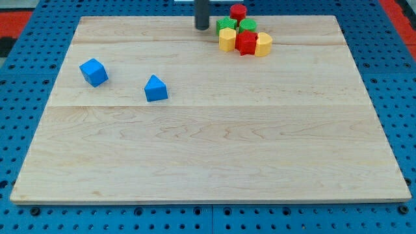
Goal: Move blue triangle towards top center
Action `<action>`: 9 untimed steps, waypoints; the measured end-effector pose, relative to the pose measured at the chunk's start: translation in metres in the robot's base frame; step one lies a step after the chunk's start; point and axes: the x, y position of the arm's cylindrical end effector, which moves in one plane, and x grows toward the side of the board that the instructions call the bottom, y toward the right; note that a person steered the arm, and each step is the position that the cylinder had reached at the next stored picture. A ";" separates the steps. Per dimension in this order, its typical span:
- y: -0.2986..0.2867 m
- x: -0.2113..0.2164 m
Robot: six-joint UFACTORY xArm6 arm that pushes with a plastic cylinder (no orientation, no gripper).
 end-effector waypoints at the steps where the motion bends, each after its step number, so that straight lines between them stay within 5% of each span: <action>1: -0.038 0.050; 4: -0.084 0.167; 9: -0.008 0.217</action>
